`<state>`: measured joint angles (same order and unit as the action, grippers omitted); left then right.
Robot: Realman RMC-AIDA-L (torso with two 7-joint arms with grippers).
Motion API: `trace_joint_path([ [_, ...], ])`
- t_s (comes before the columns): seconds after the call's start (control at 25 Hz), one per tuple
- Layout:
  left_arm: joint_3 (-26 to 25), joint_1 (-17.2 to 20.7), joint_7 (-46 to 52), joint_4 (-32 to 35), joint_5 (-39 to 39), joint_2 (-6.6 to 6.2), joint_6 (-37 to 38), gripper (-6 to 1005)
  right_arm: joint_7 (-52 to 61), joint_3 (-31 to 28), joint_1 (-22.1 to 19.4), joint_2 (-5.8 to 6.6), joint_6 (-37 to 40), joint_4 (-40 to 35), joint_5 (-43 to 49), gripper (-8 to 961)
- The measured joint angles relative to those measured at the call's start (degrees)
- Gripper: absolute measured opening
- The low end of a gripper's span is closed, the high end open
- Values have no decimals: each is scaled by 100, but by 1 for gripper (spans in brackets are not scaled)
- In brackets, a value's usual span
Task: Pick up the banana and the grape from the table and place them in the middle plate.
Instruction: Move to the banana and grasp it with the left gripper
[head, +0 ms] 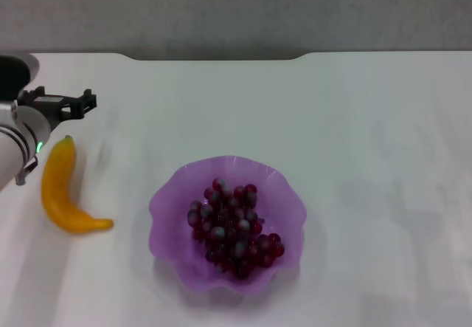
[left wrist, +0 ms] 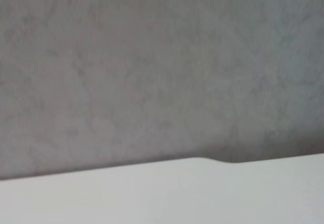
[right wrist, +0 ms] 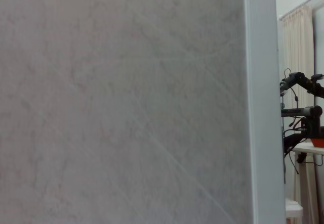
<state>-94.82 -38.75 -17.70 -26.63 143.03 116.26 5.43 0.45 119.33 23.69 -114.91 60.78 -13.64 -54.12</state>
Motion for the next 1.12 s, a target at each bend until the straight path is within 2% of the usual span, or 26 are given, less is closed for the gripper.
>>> trace_joint_path([
  [0.08, -321, 0, -225, -143, 1, 0, -377, 891, -1, 10, 0, 1, 2, 2, 0, 824],
  [0.32, -733, 0, -376, -576, 68, -35, -1517, 891, -13, 20, -4, 4, 4, 12, -1, 824],
  [0.48, -1123, 15, -350, -935, 448, -23, -2394, 891, -14, 28, -5, 4, 4, 43, -2, 824],
  [0.8, -1962, -31, -215, -1022, 1116, -18, -3120, 890, -18, 29, 0, -4, -22, 35, -2, 824],
  [1.12, -2119, -66, -70, -1038, 1119, -20, -3602, 890, -20, 29, -6, -5, -25, 43, -2, 824],
])
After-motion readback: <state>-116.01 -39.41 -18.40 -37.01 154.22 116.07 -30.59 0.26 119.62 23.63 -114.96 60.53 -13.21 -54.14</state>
